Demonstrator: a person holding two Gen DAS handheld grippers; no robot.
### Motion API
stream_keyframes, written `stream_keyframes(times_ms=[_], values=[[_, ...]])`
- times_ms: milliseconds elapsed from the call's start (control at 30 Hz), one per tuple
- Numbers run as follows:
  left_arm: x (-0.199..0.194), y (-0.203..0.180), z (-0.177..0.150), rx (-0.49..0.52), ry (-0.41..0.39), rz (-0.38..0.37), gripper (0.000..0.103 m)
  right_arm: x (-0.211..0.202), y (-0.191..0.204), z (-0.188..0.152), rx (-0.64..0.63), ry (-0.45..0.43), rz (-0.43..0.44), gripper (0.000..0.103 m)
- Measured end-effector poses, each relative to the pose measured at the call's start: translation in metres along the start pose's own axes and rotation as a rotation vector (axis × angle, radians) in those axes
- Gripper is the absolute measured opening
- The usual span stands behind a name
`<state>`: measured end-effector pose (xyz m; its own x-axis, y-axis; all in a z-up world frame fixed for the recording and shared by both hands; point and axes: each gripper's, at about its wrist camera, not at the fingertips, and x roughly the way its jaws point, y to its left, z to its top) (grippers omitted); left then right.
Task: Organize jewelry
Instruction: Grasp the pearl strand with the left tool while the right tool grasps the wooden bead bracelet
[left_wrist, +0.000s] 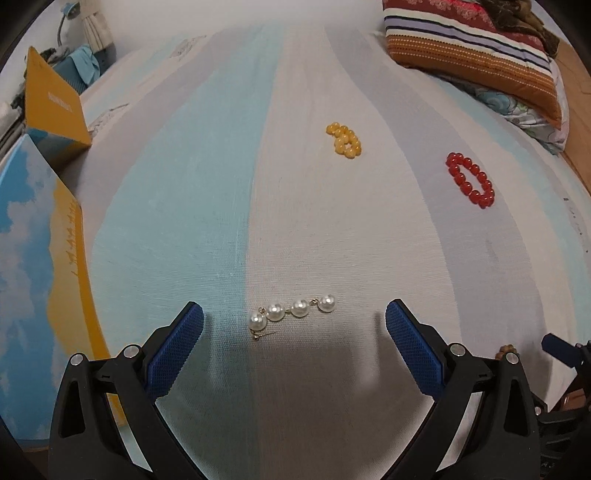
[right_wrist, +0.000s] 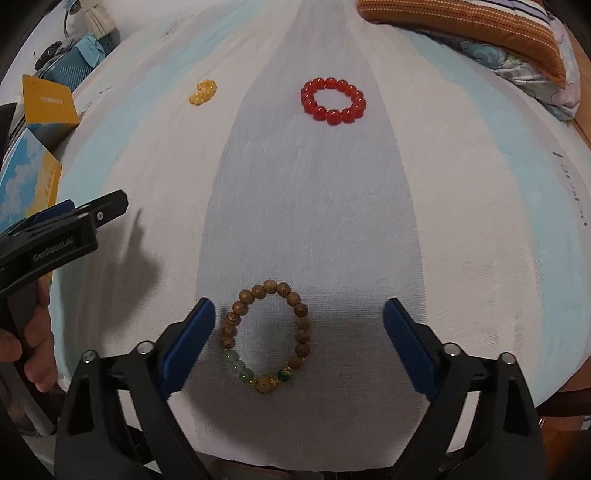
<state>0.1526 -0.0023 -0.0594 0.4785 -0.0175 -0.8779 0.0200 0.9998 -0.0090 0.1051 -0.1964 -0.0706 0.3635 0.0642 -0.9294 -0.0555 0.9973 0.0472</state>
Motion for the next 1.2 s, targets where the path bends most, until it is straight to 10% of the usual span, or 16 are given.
stream_keyframes(times_ms=[200,533,1200], values=[[0.016,0.008,-0.001,-0.033,0.062,-0.015,0.081,0.011,0.007,-0.002,-0.033,0.050,0.020,0.059],[0.006,0.010,-0.005,-0.017,0.084,-0.024,0.012,0.013,0.014,-0.002,-0.061,0.052,0.013,0.012],[0.003,0.012,-0.007,-0.018,0.046,-0.056,0.011,0.011,0.012,0.005,-0.027,-0.050,0.011,0.009]])
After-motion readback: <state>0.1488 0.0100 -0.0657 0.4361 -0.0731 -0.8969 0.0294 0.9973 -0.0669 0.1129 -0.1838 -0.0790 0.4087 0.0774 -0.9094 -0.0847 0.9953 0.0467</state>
